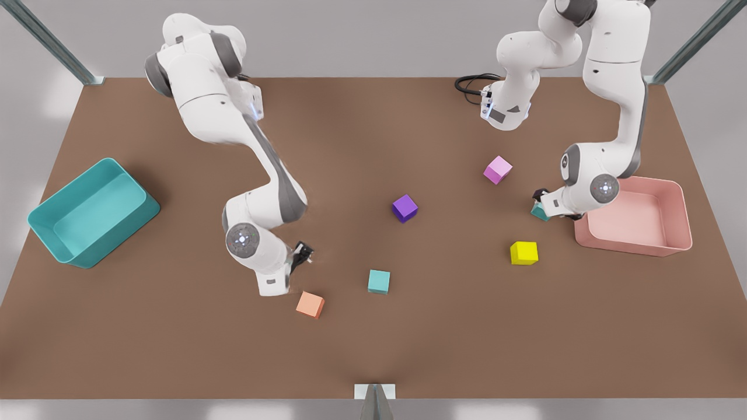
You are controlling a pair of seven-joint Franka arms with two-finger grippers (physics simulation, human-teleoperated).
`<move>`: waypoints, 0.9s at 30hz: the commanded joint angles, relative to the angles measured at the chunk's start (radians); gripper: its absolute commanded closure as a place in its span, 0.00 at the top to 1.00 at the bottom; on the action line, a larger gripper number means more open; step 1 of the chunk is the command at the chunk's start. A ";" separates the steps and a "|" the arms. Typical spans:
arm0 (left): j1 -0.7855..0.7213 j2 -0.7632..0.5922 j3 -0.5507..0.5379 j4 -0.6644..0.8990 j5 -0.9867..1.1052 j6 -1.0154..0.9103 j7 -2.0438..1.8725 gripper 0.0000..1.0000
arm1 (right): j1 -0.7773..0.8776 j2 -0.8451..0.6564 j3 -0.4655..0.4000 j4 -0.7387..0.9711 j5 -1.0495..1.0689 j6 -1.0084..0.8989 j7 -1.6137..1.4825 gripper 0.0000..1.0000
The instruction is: Stack the two blue cubes on top of each other
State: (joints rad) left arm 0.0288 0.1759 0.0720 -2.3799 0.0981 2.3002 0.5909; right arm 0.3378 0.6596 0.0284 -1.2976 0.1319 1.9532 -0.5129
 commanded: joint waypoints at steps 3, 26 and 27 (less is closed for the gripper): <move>0.013 0.040 0.000 0.001 0.000 0.062 0.244 1.00 | -0.131 -0.098 -0.001 0.004 -0.080 -0.484 0.304 1.00; 0.022 0.109 0.009 -0.042 -0.001 0.143 0.225 0.59 | -0.258 -0.629 0.008 -0.152 -0.216 -0.715 0.306 1.00; 0.020 0.090 0.009 -0.042 -0.002 0.134 0.179 0.54 | -0.260 -0.627 0.007 -0.152 -0.216 -0.715 0.304 1.00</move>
State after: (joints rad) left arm 0.0465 0.2698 0.0815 -2.4227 0.1070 2.4394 0.7552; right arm 0.0553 0.0328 0.0348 -1.4502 -0.0851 1.2415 -0.2700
